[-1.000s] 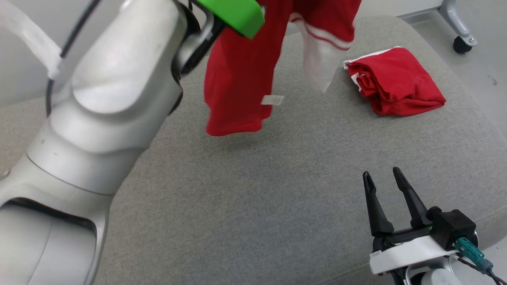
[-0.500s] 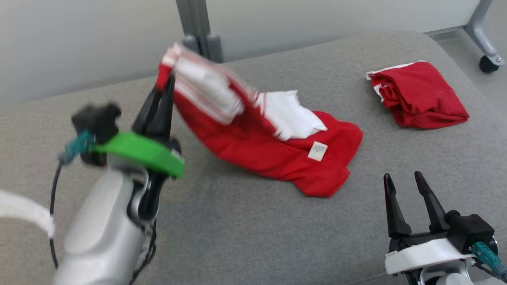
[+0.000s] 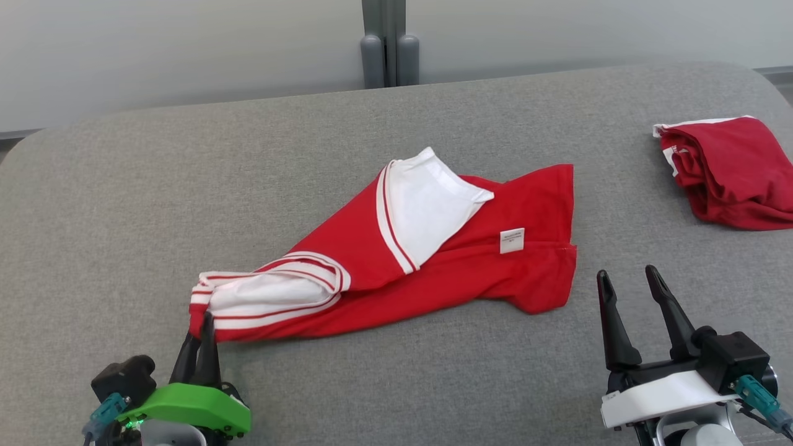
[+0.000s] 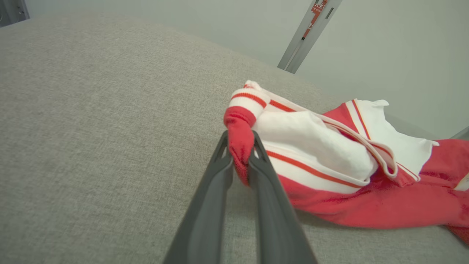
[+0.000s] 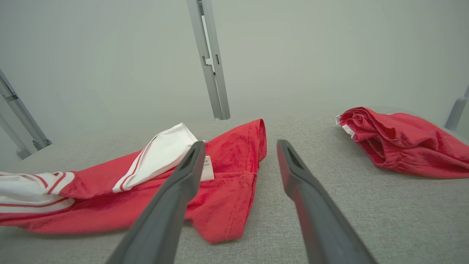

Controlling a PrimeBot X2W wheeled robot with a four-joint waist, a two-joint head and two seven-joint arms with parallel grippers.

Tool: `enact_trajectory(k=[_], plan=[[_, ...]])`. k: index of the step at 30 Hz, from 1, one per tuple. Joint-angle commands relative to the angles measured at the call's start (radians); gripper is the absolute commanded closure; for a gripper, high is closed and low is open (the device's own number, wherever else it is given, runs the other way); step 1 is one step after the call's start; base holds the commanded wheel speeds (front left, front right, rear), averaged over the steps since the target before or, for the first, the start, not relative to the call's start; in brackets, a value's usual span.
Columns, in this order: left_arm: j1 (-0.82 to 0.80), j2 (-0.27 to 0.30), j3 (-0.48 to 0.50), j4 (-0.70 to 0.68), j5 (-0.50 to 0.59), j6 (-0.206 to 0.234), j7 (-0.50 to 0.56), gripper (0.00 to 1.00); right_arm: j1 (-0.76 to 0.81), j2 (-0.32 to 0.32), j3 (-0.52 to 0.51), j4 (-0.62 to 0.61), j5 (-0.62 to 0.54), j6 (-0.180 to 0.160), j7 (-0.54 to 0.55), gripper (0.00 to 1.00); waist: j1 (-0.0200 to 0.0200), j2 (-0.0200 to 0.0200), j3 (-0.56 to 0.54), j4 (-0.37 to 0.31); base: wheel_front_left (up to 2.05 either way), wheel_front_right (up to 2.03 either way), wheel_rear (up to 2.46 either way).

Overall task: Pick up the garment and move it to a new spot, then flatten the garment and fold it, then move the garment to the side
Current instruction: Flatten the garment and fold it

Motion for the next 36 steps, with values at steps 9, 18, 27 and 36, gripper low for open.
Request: enact_trajectory(k=[9,18,27,36], plan=[[0.033,0.002,0.004,0.013,0.219,0.124,-0.003,0.0,0.006,-0.002,0.005,0.008,0.007,0.0,0.0,0.0,0.0,0.0,-0.012,0.007,0.0,0.0,0.0],[-0.018,0.034,-0.079,0.03,0.391,0.122,0.014,0.0,0.009,-0.012,0.015,0.013,0.012,0.0,0.0,0.0,0.0,0.0,-0.015,-0.008,0.0,0.0,0.0],[-0.164,0.068,-0.124,0.221,0.435,0.093,0.045,0.0,-0.01,-0.022,0.016,0.004,0.016,0.0,0.0,0.0,0.0,0.0,0.014,-0.014,0.0,0.0,0.0],[-0.19,0.042,-0.168,0.283,0.451,0.096,0.02,1.0,-0.011,-0.026,0.007,0.0,0.015,0.0,0.0,0.0,0.0,0.0,0.033,-0.005,0.0,0.0,0.0]])
